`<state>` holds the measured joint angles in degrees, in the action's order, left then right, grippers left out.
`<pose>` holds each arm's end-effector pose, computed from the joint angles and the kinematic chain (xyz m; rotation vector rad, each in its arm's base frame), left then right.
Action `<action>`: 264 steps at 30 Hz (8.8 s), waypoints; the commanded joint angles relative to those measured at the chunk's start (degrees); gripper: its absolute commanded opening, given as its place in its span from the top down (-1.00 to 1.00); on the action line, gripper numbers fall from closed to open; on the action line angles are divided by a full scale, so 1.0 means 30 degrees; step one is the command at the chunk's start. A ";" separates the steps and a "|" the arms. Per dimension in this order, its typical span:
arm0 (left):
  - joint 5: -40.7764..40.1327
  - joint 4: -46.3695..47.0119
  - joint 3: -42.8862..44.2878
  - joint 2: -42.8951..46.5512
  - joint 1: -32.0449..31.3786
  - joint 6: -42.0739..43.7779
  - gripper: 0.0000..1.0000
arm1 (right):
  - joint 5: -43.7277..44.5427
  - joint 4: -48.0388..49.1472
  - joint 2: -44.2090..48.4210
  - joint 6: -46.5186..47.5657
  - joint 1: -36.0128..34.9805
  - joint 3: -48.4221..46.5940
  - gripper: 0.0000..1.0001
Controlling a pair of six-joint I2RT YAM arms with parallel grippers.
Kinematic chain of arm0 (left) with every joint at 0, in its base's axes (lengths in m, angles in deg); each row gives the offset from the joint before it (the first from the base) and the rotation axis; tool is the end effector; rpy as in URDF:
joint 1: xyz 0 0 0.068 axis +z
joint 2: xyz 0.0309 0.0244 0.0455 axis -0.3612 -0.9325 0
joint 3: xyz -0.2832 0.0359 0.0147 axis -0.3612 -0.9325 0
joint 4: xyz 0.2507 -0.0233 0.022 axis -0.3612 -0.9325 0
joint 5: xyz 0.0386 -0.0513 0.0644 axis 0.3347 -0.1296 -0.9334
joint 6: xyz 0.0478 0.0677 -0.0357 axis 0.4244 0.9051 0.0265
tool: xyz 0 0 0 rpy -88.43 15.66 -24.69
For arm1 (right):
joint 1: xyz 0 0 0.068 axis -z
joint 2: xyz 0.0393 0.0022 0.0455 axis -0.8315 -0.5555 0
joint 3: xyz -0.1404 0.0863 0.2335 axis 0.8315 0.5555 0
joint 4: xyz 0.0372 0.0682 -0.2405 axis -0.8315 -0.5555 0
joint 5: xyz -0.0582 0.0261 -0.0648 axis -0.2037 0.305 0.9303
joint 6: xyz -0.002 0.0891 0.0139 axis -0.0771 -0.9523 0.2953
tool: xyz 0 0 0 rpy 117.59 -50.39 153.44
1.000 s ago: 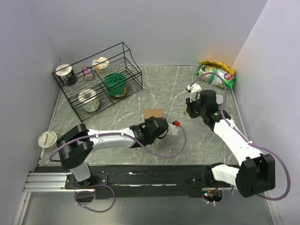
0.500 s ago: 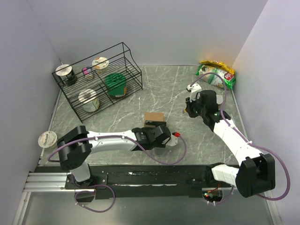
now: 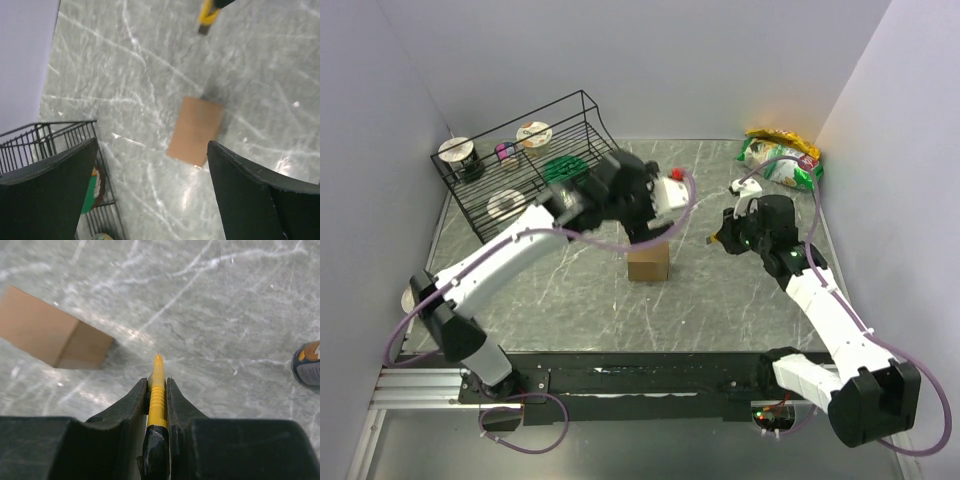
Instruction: Unpack the express box
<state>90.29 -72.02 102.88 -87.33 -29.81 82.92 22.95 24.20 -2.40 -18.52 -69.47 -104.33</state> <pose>0.2311 -0.2953 0.3875 1.4577 1.6511 -0.2963 0.2407 0.0758 0.2859 -0.4663 2.0855 0.3388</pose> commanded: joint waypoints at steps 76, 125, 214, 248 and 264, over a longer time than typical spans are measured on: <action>0.3183 0.8982 -1.2261 0.0504 0.3224 -0.4316 -0.18 | -0.7973 0.9384 -0.4876 -1.5471 0.0918 0.1250 1.00; 0.3769 0.8982 -1.2175 0.0211 0.3253 -0.4668 -0.16 | -0.7359 1.0087 -0.6342 -1.4739 -0.0019 0.0313 1.00; 0.1014 0.9539 -1.1794 -0.0903 0.4806 -0.6602 0.15 | -0.8941 0.0426 -0.4528 -0.9236 0.1297 -0.1678 1.00; 0.5203 -0.1856 -0.0543 -0.8052 0.4367 -0.5344 -0.59 | -0.6363 -0.0430 -0.2944 -0.6096 0.4873 -0.4288 1.00; 0.8430 1.7130 -1.0061 -0.0786 0.4514 -0.7830 -0.31 | -0.2792 -0.3591 -0.4319 -0.2026 0.5019 -0.8736 1.00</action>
<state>113.32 -50.34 77.05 -93.32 -16.34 63.90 8.98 16.70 -14.34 -29.99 -54.80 -125.22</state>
